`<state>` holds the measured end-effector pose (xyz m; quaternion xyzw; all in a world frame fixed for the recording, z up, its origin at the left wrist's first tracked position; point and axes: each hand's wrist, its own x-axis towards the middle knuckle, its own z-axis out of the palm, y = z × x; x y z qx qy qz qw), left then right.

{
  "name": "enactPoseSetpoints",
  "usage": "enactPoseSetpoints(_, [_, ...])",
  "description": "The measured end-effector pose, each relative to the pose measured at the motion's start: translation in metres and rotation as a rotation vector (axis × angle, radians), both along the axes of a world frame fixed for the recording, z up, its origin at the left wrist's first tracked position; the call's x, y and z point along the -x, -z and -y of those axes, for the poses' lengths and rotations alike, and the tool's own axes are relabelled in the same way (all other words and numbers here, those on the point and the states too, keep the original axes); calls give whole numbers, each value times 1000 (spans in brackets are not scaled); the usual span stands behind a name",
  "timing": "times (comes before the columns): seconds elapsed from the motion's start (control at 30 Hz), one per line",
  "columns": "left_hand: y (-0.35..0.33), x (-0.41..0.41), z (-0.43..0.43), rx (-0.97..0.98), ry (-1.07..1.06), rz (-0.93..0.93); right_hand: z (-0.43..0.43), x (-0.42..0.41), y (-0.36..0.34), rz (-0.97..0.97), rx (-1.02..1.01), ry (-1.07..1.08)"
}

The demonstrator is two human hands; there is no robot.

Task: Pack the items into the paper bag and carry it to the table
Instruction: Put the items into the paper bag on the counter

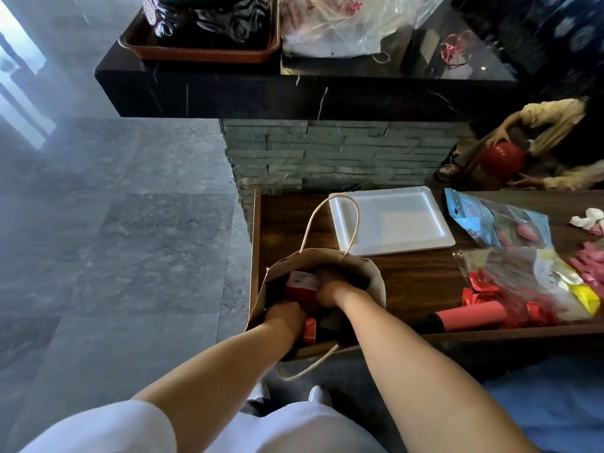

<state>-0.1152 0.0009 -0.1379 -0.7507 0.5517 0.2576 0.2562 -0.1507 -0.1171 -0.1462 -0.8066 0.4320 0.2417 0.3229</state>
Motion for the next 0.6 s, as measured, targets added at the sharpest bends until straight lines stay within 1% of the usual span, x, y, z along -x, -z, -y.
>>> enactPoseSetpoints(0.03, [-4, 0, -1, 29, 36, -21, 4, 3, 1, -4, -10, -9])
enactPoseSetpoints(0.1, [-15, 4, -4, 110, 42, -48, 12, 12, -1, -41, -45, -101])
enactPoseSetpoints(0.13, [-22, 6, -6, 124, 21, -26, 16, 16, -2, -71, -58, -149])
enactPoseSetpoints(0.17, [-30, 8, -8, 134, -57, 7, 19, 20, -5, -85, -69, -163])
enactPoseSetpoints(0.2, [-40, 8, -13, 126, -117, 39, 20, 21, -5, -87, -89, -141])
enactPoseSetpoints(0.27, [-52, 11, -21, 108, -136, 87, 20, 25, -4, -49, -191, -66])
enactPoseSetpoints(0.3, [-56, 12, -25, 106, -133, 125, 19, 26, -1, -33, -264, 7])
enactPoseSetpoints(0.33, [-58, 14, -27, 110, -110, 164, 16, 26, 0, -21, -351, 111])
enactPoseSetpoints(0.4, [-60, 18, -30, 97, -102, 220, 10, 26, 6, 13, -540, 396])
enactPoseSetpoints(0.43, [-60, 21, -33, 82, -106, 226, 5, 26, 9, 5, -583, 481])
enactPoseSetpoints(0.5, [-61, 23, -35, 73, -119, 205, -2, 25, 11, -9, -585, 523])
enactPoseSetpoints(0.6, [-64, 13, -34, 88, -210, 144, -7, 26, 15, -14, -535, 473])
